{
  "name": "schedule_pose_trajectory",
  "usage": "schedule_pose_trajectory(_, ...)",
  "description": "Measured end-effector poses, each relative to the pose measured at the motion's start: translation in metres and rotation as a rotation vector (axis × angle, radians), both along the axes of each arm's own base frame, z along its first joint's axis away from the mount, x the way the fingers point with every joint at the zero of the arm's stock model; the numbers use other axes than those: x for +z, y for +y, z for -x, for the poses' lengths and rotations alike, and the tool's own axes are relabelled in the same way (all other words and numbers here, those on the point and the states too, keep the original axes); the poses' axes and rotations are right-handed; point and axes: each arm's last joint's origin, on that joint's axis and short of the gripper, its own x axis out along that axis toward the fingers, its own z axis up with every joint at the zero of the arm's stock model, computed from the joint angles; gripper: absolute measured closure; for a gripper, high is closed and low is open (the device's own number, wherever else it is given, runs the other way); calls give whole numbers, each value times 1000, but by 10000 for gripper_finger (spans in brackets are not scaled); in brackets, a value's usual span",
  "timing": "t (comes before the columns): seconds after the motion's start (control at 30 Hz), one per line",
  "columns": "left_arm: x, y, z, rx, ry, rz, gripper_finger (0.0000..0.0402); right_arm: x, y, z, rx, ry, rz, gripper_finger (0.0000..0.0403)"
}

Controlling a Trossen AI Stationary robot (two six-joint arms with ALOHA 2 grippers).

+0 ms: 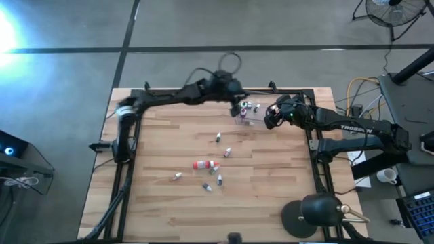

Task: Pick & Place food coloring
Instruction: Put the small black food coloring bottle into the transparent bin, then put the large orange food coloring bottle into the transparent bin

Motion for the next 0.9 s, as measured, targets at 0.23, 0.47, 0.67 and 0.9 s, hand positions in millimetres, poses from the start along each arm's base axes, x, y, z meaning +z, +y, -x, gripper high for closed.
schedule_pose_trajectory(0.23, 19, 13, -23, 189, 118, -75, 263, 0, 0, 0, -2, -4, -2, 200)
schedule_pose_trajectory(0.47, 85, -16, 17, -48, 111, -78, 236, -1, 0, 0, 12, 19, 7, 200)
schedule_pose_trajectory(0.67, 54, -31, 63, -77, 458, 127, 235, -1, 0, 0, 37, 48, 26, 200)
schedule_pose_trajectory(0.9, -7, -81, 100, -284, 728, 222, 235, -1, 0, 0, 64, 70, 38, 200)
